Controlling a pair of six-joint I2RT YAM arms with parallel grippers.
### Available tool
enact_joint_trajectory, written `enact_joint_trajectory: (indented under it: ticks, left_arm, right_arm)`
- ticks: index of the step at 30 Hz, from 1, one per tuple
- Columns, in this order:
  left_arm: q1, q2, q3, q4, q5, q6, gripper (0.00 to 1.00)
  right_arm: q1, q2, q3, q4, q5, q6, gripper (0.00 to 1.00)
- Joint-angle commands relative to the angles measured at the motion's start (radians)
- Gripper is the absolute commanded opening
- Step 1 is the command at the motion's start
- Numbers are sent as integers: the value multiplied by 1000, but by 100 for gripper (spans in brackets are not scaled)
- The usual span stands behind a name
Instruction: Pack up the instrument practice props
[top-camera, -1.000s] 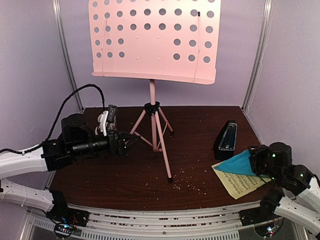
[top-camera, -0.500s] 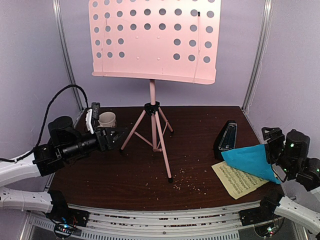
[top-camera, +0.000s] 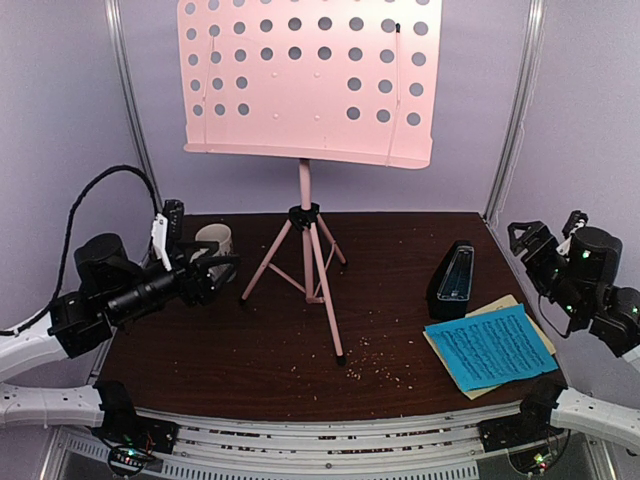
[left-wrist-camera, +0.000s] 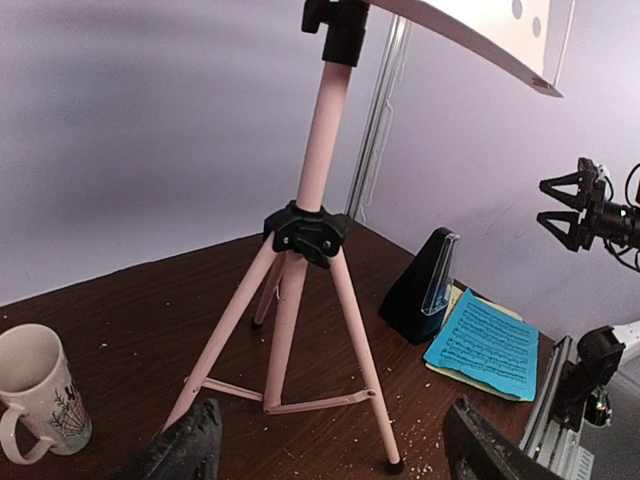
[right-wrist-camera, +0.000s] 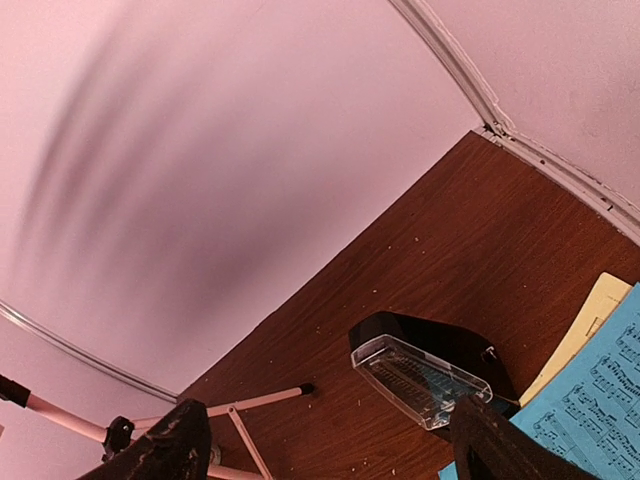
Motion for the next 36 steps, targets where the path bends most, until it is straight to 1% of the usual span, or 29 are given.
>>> enact_joint_trajectory:
  ticks: [1, 5, 8, 10, 13, 16, 18, 21, 24, 28, 31, 36]
  left_arm:
    - [6, 33, -4, 34, 57, 191, 79]
    - [6, 102, 5, 72, 84, 331, 76]
    - [2, 167, 35, 119, 95, 495, 76]
    - [-5, 208, 64, 142, 77, 609, 76]
    - [-24, 252, 81, 227, 22, 781, 76]
    - [-26, 290, 84, 311, 23, 918, 77]
    - [-26, 324, 103, 329, 28, 991, 76]
    - [-26, 384, 154, 326, 26, 1070, 74]
    - [-26, 450, 198, 324, 48, 1124, 68]
    - [-26, 521, 247, 322, 45, 1173, 63]
    - [-26, 561, 264, 331, 28, 1205, 60]
    - [-26, 608, 283, 344, -10, 1243, 56]
  right_arm:
    - [2, 24, -36, 74, -89, -59, 84]
    - [2, 54, -67, 108, -160, -55, 84]
    - [2, 59, -100, 146, -194, -46, 84]
    - [3, 55, -119, 167, -205, -36, 83]
    - [3, 46, -138, 182, -213, -23, 84]
    - [2, 28, -156, 183, -212, -12, 84]
    - [2, 13, -168, 186, -208, -4, 83]
    - [2, -9, -189, 194, -202, 12, 83]
    - [2, -27, -212, 211, -197, 28, 83]
    - [2, -24, -233, 265, -201, 47, 83]
    - [2, 17, -244, 322, -256, 55, 84]
    - [2, 122, -219, 357, -343, 42, 83]
